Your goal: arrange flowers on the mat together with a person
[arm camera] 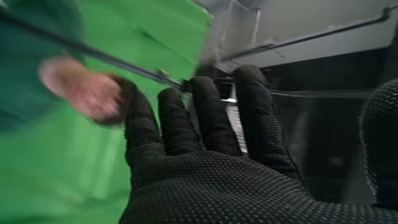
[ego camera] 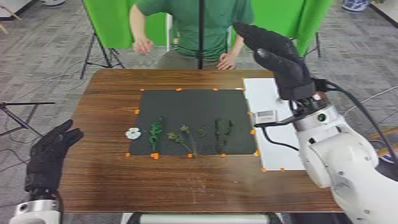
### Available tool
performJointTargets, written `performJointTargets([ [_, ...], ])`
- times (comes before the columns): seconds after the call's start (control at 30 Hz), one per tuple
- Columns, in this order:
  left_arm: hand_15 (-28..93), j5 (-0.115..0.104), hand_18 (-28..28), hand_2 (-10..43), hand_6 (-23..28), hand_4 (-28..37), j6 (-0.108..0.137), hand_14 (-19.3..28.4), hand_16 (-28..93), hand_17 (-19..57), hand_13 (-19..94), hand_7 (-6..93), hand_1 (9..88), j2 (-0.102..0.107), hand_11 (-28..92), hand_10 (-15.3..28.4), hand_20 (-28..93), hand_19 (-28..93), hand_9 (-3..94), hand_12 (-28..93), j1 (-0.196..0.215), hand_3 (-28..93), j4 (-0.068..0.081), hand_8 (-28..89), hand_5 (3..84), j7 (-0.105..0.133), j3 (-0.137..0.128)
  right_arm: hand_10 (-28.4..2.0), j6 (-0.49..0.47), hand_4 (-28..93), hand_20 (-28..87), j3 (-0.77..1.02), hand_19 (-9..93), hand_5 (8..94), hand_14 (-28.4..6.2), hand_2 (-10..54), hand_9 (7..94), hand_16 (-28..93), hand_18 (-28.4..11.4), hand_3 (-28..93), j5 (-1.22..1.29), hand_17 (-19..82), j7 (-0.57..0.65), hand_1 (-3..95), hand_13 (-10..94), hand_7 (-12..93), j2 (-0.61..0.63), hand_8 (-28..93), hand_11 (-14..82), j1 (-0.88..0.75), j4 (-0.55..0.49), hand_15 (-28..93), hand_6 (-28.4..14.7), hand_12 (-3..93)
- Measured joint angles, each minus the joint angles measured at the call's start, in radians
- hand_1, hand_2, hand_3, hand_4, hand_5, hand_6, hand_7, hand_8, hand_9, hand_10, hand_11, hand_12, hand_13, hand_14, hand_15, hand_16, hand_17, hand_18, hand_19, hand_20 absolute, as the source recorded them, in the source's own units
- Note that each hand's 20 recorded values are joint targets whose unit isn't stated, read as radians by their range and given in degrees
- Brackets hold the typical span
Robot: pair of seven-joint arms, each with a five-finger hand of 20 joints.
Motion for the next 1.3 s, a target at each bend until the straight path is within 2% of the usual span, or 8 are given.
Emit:
performJointTargets([
  [0.1, 14, 0.002, 10.1, -9.5, 1.9, -27.3, -0.001, 15.7, 3, 8.5, 39, 14.4, 31.7, -0.005, 18, 12.7, 19, 2, 45.6, 13, 0.003, 65, -0.006, -7, 44.6, -0.003, 0.002, -15.5, -0.068, -18, 21, 0.127, 1, 40.0, -13.8, 4.1, 36.6, 10, -12.9, 71, 0.145, 15, -0.052, 6.2, 26, 6, -0.066, -7, 3.1, -0.138, -0.006, 5, -1.9, 10.8],
  [0.3, 13, 0.011, 10.1, -9.5, 1.9, -26.8, -0.002, 15.7, 4, 8.5, 39, 14.1, 31.3, -0.013, 17, 12.7, 19, 2, 45.6, 13, 0.009, 65, -0.017, -7, 44.7, -0.011, 0.011, -15.0, 0.049, -18, 21, 0.382, 1, 41.3, -11.4, 4.1, 39.1, 8, -11.6, 72, 0.399, 17, -0.142, 4.7, 28, 7, -0.246, -7, 3.7, -0.407, -0.032, 6, -2.5, 10.4],
  [0.43, 13, 0.026, 10.1, -9.5, 1.9, -26.5, -0.007, 15.6, 4, 8.5, 39, 14.1, 31.4, -0.017, 17, 12.6, 19, 2, 45.5, 13, 0.009, 65, -0.017, -7, 44.8, -0.016, 0.019, -15.3, 0.057, -18, 22, 0.534, 1, 41.6, -11.4, 4.1, 39.5, 7, -11.9, 73, 0.394, 17, -0.161, 4.6, 28, 7, -0.312, -8, 3.8, -0.572, -0.032, 7, -2.7, 10.3],
  [0.57, 13, 0.032, 10.2, -9.5, 1.9, -26.7, -0.011, 15.7, 4, 8.5, 39, 14.0, 31.1, -0.018, 17, 12.6, 19, 2, 45.5, 14, 0.009, 65, -0.018, -7, 44.8, -0.017, 0.021, -15.2, 0.059, -18, 22, 0.553, 1, 41.8, -11.4, 4.2, 39.7, 6, -12.1, 73, 0.377, 17, -0.168, 4.6, 28, 7, -0.316, -8, 3.9, -0.688, -0.028, 8, -2.8, 10.3],
  [0.8, 13, 0.033, 10.2, -9.5, 1.8, -26.5, -0.013, 15.7, 4, 8.5, 39, 14.1, 31.3, -0.018, 17, 12.7, 19, 2, 45.6, 13, 0.011, 65, -0.02, -7, 44.9, -0.018, 0.02, -15.2, 0.038, -18, 22, 0.555, 1, 42.8, -11.4, 4.2, 40.4, 5, -12.2, 73, 0.386, 17, -0.196, 4.5, 29, 7, -0.33, -8, 4.1, -0.73, -0.016, 9, -3.0, 10.3],
  [1.07, 13, 0.033, 10.2, -9.5, 1.9, -25.8, -0.018, 15.8, 4, 8.5, 39, 14.0, 31.6, -0.016, 17, 12.6, 19, 2, 45.6, 14, 0.01, 65, -0.02, -7, 44.9, -0.018, 0.02, -15.2, -0.12, -18, 22, 0.65, 1, 44.0, -11.6, 4.4, 41.2, 5, -12.5, 74, 0.392, 17, -0.242, 4.7, 29, 7, -0.401, -8, 4.3, -0.794, -0.018, 10, -3.3, 10.3],
  [1.17, 13, 0.033, 10.2, -9.5, 1.9, -25.6, -0.018, 15.7, 4, 8.5, 39, 13.9, 31.5, -0.016, 17, 12.6, 19, 2, 45.6, 13, 0.01, 65, -0.02, -7, 44.9, -0.019, 0.02, -15.2, -0.093, -18, 22, 0.628, 1, 45.1, -12.0, 4.5, 42.1, 5, -12.9, 73, 0.392, 17, -0.241, 4.9, 30, 8, -0.401, -8, 4.5, -0.809, -0.017, 10, -3.4, 10.4],
  [1.3, 13, 0.033, 10.2, -9.5, 1.9, -25.5, -0.018, 15.7, 4, 8.5, 39, 13.9, 31.6, -0.016, 17, 12.5, 19, 2, 45.6, 13, 0.01, 65, -0.02, -7, 45.0, -0.019, 0.019, -15.4, 0.002, -18, 22, 0.568, 1, 46.3, -12.1, 4.7, 43.3, 5, -13.3, 73, 0.382, 17, -0.222, 5.0, 31, 8, -0.379, -8, 4.8, -0.789, -0.011, 11, -3.3, 10.5],
])
